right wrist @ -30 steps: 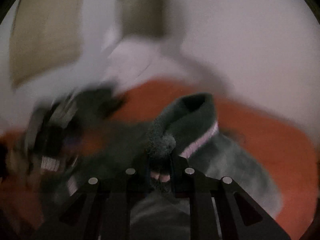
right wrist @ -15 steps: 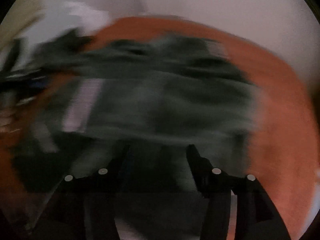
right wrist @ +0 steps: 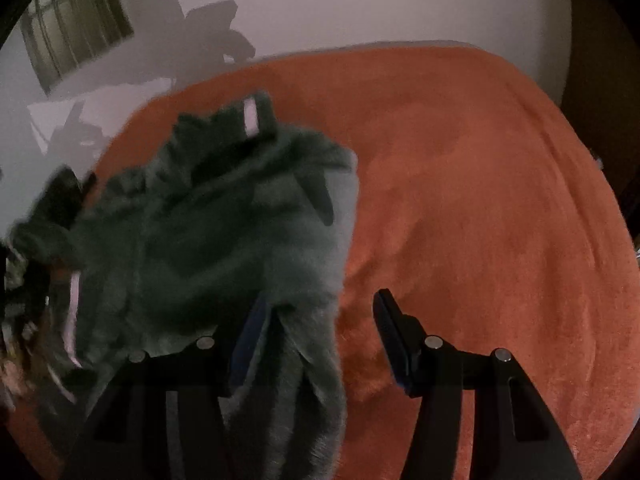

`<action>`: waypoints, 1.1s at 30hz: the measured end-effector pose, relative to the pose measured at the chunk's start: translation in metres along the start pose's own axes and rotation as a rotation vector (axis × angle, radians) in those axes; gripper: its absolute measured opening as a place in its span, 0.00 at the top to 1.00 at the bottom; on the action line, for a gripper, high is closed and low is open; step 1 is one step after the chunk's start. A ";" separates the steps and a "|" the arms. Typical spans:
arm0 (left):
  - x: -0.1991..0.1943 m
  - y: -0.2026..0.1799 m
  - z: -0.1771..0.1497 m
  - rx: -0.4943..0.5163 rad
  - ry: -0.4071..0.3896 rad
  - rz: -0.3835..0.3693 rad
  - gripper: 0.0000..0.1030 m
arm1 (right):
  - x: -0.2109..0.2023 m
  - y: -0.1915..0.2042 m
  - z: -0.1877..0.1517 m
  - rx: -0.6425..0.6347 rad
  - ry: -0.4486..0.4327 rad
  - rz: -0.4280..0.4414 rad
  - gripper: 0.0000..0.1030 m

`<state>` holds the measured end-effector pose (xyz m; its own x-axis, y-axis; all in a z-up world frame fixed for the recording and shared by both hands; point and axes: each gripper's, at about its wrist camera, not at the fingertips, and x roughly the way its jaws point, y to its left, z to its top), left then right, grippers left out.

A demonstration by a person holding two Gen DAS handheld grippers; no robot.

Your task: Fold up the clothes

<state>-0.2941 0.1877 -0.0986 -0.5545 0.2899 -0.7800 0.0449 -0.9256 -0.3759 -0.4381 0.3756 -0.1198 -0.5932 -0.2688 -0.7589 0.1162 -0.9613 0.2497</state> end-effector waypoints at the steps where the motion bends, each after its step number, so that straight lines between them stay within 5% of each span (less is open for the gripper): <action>1: -0.017 -0.007 -0.010 0.012 -0.031 -0.053 0.95 | -0.002 0.001 0.008 0.008 -0.012 0.018 0.47; 6: -0.049 -0.042 -0.067 0.157 -0.002 -0.221 0.95 | 0.008 0.017 0.044 -0.019 0.003 0.052 0.47; 9: -0.043 -0.052 -0.095 0.200 0.070 -0.231 0.95 | 0.013 0.021 0.057 -0.005 0.009 0.050 0.47; 12: -0.036 -0.043 -0.106 0.140 0.121 -0.230 0.95 | 0.028 0.016 0.057 0.044 0.080 0.073 0.45; 18: -0.040 -0.043 -0.099 0.139 0.133 -0.252 0.93 | 0.058 -0.001 0.038 0.051 0.213 -0.046 0.50; 22: -0.038 -0.029 -0.085 0.144 0.185 -0.179 0.87 | 0.038 -0.013 0.041 0.104 0.147 -0.062 0.50; 26: -0.055 0.010 -0.067 0.046 0.115 -0.180 0.74 | 0.019 -0.001 0.054 0.024 0.114 -0.099 0.50; 30: -0.056 0.032 -0.057 0.002 0.109 -0.150 0.67 | 0.000 0.008 0.055 0.018 0.068 -0.049 0.50; 33: -0.043 0.034 -0.054 -0.037 0.178 -0.194 0.66 | -0.010 0.003 0.039 0.073 0.072 -0.006 0.50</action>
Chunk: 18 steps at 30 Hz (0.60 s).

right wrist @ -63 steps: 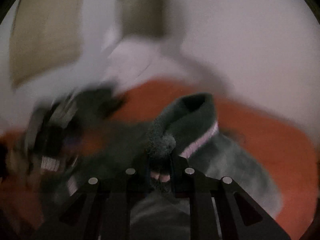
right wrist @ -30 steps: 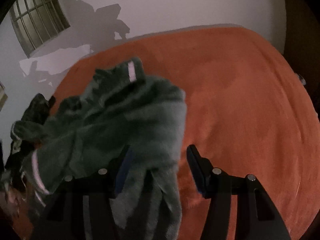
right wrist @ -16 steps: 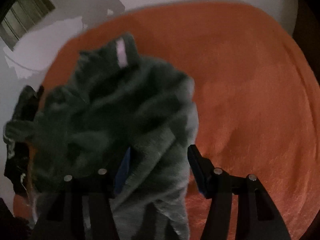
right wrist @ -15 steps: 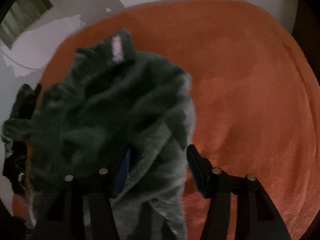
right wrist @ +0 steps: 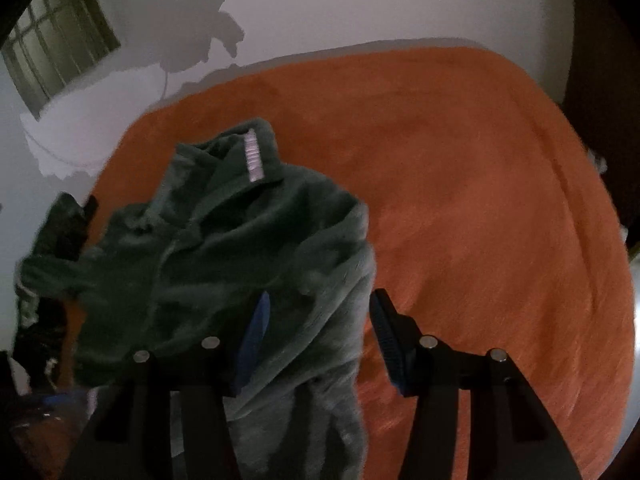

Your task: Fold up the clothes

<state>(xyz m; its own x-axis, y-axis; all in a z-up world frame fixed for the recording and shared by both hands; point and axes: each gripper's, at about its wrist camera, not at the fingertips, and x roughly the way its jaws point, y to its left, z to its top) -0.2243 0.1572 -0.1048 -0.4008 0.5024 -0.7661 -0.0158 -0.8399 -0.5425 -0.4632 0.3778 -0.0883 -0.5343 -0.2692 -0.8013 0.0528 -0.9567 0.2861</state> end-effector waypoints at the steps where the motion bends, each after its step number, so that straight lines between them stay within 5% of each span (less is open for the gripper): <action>1: 0.005 0.001 0.002 -0.014 0.026 -0.022 0.65 | -0.002 -0.003 -0.006 0.018 0.004 0.013 0.50; 11: 0.046 -0.018 0.000 -0.027 0.169 -0.102 0.65 | -0.004 -0.028 -0.050 0.110 0.086 0.031 0.50; 13: 0.045 -0.022 0.006 -0.038 0.122 -0.116 0.67 | -0.003 -0.032 -0.054 0.125 0.088 0.032 0.50; 14: 0.044 -0.025 0.009 -0.039 0.091 -0.119 0.75 | -0.003 -0.034 -0.055 0.131 0.087 0.031 0.50; 15: 0.039 -0.030 0.013 -0.030 0.048 -0.116 0.95 | -0.004 -0.035 -0.056 0.135 0.084 0.030 0.50; 18: 0.008 -0.043 0.033 0.033 -0.125 -0.067 0.94 | -0.008 -0.037 -0.057 0.142 0.065 0.036 0.50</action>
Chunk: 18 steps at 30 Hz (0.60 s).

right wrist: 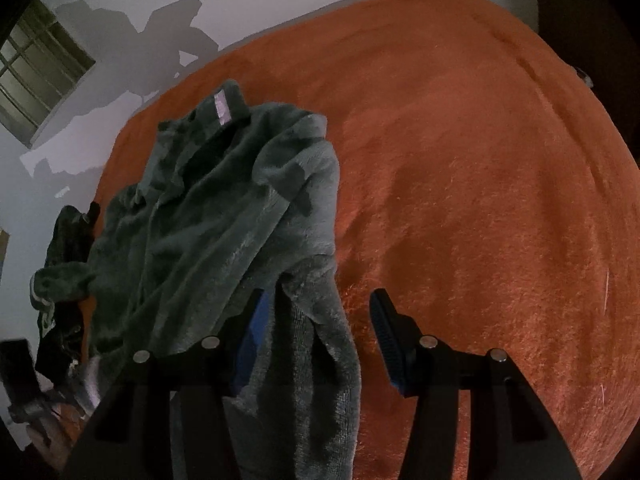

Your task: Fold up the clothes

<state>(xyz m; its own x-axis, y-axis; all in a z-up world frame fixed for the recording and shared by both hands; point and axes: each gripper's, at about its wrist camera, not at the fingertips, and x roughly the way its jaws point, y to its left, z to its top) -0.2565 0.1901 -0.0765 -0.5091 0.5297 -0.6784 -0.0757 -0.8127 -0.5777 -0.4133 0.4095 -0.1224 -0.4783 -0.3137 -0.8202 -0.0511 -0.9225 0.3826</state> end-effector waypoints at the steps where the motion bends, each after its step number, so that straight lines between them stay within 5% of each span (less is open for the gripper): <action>1: -0.008 -0.002 0.009 0.022 -0.049 0.020 0.94 | -0.002 0.000 0.000 -0.003 -0.008 0.003 0.50; 5: -0.027 0.003 0.051 0.072 -0.187 0.098 0.94 | -0.001 0.006 0.004 -0.053 -0.033 0.011 0.50; 8: -0.021 0.027 0.076 0.063 -0.217 0.177 0.94 | 0.014 0.013 0.008 -0.105 -0.050 -0.046 0.50; 14: -0.001 0.106 0.103 -0.191 -0.221 0.248 0.94 | 0.061 0.016 0.004 -0.191 0.047 -0.288 0.50; 18: 0.006 0.118 0.105 -0.268 -0.211 0.206 0.94 | 0.049 0.012 -0.003 -0.155 0.014 -0.246 0.51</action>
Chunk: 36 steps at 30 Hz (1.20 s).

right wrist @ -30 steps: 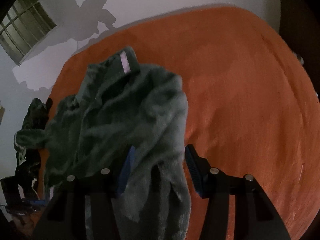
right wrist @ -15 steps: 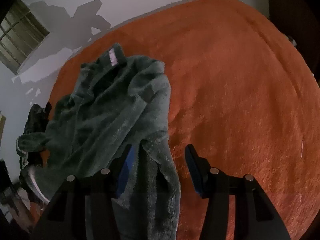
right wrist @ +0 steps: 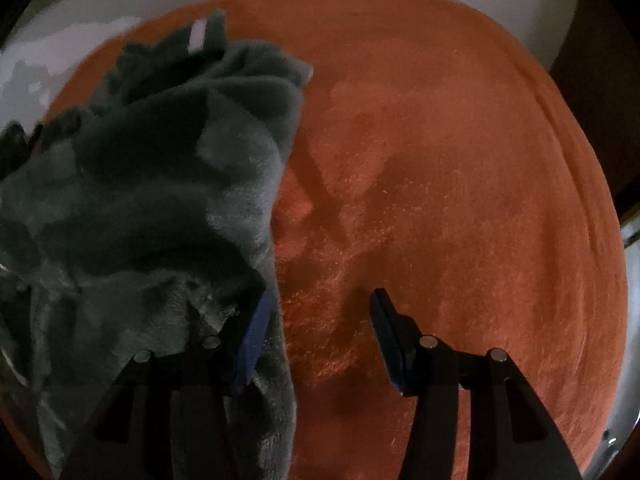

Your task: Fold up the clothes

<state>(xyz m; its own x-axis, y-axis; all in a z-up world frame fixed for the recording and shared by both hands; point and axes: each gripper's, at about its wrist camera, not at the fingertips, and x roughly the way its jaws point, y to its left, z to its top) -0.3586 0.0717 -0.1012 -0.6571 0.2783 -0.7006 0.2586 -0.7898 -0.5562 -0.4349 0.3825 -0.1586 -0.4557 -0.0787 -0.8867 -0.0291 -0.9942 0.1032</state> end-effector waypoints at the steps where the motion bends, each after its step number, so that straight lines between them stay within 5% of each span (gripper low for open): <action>1: -0.001 -0.004 -0.003 0.021 0.000 0.007 0.94 | -0.011 0.001 -0.001 0.002 -0.053 0.058 0.51; 4: 0.000 -0.011 -0.008 0.077 0.004 0.035 0.93 | -0.017 0.018 -0.003 -0.102 -0.096 0.051 0.50; 7: 0.000 -0.011 -0.009 0.073 0.022 0.023 0.93 | 0.008 0.033 -0.004 -0.219 -0.035 -0.021 0.52; 8: -0.001 -0.012 -0.009 0.066 0.023 0.015 0.93 | 0.013 0.032 -0.004 -0.212 -0.027 -0.001 0.67; 10: -0.008 -0.011 -0.010 0.058 0.024 0.005 0.94 | 0.015 0.027 -0.004 -0.184 -0.030 0.031 0.92; 13: -0.018 -0.011 -0.015 0.033 0.029 -0.024 0.94 | -0.004 0.010 -0.010 -0.114 -0.106 0.005 0.94; 17: -0.014 -0.008 -0.033 0.046 0.086 -0.015 0.94 | 0.001 -0.023 -0.025 -0.001 -0.055 -0.043 1.00; 20: -0.001 -0.001 -0.042 0.043 0.146 0.009 0.93 | 0.007 -0.058 -0.031 0.172 -0.021 0.042 1.00; 22: 0.004 0.004 -0.044 0.008 0.192 -0.020 0.92 | -0.010 -0.061 -0.030 0.201 -0.075 0.101 0.99; 24: 0.003 0.004 -0.043 0.014 0.202 -0.040 0.87 | -0.027 -0.045 -0.026 0.118 -0.142 0.131 0.73; 25: 0.003 0.003 -0.042 0.029 0.199 -0.030 0.81 | -0.030 -0.030 -0.024 0.047 -0.149 0.125 0.28; 26: 0.003 0.000 -0.041 0.045 0.198 -0.017 0.77 | -0.027 -0.016 -0.022 -0.025 -0.152 0.091 0.06; 28: 0.004 -0.004 -0.044 0.057 0.218 -0.014 0.60 | -0.020 0.010 -0.021 -0.164 -0.153 0.016 0.06; 30: 0.004 -0.008 -0.051 0.072 0.230 -0.016 0.55 | 0.000 0.028 -0.020 -0.291 -0.120 -0.113 0.17; 32: -0.002 -0.013 -0.062 0.114 0.232 0.000 0.52 | 0.002 0.022 -0.017 -0.260 -0.121 -0.116 0.77; 36: -0.001 -0.020 -0.084 0.214 0.252 0.003 0.38 | -0.012 0.004 -0.017 -0.128 -0.172 -0.074 0.88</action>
<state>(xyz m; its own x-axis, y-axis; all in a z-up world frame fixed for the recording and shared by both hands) -0.3040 0.1328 -0.1271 -0.4535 0.3809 -0.8058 0.0879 -0.8805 -0.4658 -0.4142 0.3784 -0.1550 -0.6021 -0.0028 -0.7984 0.0398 -0.9989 -0.0265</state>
